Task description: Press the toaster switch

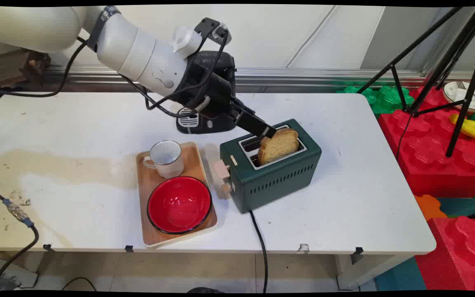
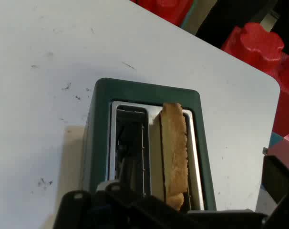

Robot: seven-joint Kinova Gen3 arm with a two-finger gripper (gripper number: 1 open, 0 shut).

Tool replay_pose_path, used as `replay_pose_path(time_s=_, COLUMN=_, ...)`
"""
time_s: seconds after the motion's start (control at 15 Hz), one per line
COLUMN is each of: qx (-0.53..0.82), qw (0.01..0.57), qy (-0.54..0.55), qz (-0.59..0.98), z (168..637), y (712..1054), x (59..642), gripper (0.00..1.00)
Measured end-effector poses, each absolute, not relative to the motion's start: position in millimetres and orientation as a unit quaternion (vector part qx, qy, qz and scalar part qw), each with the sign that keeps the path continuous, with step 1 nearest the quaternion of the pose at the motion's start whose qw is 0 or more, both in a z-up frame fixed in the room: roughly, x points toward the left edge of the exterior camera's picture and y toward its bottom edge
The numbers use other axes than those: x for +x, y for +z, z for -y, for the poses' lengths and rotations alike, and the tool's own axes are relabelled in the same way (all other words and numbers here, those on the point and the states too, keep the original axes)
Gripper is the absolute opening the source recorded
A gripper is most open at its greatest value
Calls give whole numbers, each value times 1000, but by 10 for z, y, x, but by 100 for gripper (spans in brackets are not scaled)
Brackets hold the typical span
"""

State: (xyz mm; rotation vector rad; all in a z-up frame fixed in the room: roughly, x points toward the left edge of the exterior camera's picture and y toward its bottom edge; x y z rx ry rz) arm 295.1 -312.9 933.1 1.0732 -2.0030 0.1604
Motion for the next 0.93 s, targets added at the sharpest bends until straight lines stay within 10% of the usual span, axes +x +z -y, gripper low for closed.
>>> replay_pose_path(time_s=0.93, qx=401, qw=433, qy=103, qz=801, z=2673, y=9571, x=3271, gripper=100)
